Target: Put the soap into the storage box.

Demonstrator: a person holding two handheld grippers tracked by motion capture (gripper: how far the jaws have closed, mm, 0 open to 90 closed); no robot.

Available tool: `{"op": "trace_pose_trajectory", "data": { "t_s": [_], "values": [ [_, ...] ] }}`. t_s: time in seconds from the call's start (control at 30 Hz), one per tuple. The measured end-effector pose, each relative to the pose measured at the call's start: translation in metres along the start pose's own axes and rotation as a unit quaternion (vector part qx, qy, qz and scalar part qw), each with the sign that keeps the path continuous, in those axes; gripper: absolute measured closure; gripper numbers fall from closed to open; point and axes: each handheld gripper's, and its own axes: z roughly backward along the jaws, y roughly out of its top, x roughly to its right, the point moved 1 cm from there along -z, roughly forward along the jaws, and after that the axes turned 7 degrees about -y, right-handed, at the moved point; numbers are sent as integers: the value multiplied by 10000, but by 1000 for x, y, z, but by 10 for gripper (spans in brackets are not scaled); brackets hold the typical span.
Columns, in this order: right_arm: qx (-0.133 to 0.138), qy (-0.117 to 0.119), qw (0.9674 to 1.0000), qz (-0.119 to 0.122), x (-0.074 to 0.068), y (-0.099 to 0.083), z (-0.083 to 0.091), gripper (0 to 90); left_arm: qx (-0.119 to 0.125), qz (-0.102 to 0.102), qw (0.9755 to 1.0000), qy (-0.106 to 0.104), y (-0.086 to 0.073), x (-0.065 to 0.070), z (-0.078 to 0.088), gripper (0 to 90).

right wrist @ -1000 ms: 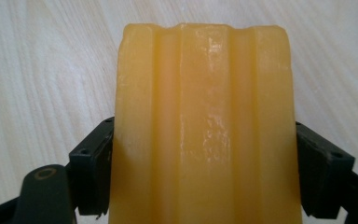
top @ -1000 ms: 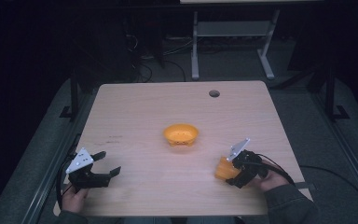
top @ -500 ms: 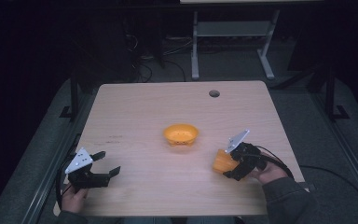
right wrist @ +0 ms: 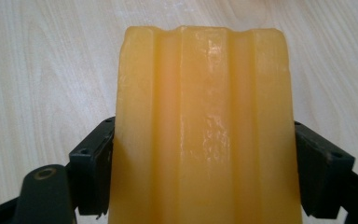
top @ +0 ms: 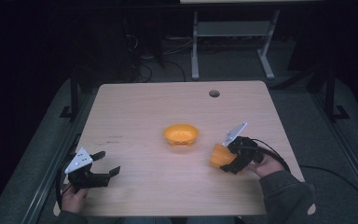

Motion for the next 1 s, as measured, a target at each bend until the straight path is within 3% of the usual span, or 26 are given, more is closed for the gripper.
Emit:
{"op": "trace_pose_trajectory", "data": {
  "t_s": [1.0],
  "values": [
    [29, 105, 9998, 146, 14, 31, -5, 206, 23, 25, 10000, -5, 0, 0, 0, 143]
  ]
}}
